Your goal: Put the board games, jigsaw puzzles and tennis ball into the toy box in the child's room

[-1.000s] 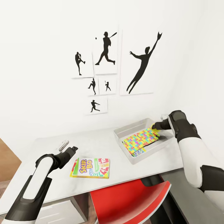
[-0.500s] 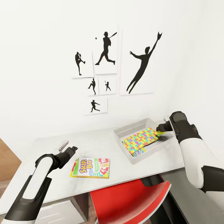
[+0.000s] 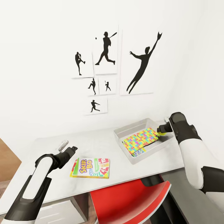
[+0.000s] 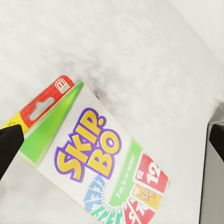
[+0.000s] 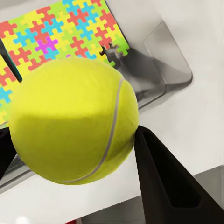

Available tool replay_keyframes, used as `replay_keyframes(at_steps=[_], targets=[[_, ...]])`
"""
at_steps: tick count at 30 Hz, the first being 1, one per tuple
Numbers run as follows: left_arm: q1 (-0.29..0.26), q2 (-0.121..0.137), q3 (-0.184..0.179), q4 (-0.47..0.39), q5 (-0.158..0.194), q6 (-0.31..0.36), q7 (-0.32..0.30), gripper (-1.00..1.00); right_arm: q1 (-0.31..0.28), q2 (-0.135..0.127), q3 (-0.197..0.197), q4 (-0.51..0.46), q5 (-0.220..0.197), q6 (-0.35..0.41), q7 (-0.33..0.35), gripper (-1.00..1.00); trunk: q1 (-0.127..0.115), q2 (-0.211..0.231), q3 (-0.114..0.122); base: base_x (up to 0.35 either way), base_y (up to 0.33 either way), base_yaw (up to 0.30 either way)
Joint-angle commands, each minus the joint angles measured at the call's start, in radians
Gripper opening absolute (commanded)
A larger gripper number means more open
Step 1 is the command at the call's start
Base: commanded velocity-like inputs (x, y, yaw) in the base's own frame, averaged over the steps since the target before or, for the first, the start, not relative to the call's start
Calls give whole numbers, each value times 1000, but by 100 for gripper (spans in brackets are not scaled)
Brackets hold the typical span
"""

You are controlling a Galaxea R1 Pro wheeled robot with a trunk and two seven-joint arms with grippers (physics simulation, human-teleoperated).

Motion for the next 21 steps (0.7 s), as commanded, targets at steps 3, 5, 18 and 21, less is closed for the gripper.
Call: replay_keyframes(at_steps=[3, 5, 18, 21], targets=[[-1, 1, -1, -1, 5, 3, 8, 100, 0, 2, -3, 0, 16, 3, 8, -100, 1, -2, -2, 0, 0, 0], [-1, 1, -1, -1, 5, 3, 8, 100, 2, 3, -4, 2, 28, 3, 8, -100, 1, -2, -2, 0, 0, 0], [-1, 1, -1, -2, 5, 3, 8, 100, 14, 11, -5, 45, 58, 3, 5, -100, 1, -2, -2, 0, 0, 0], [-1, 1, -1, -2, 5, 3, 8, 100, 15, 12, -5, 59, 59, 3, 5, -100, 1, -2, -2, 0, 0, 0]])
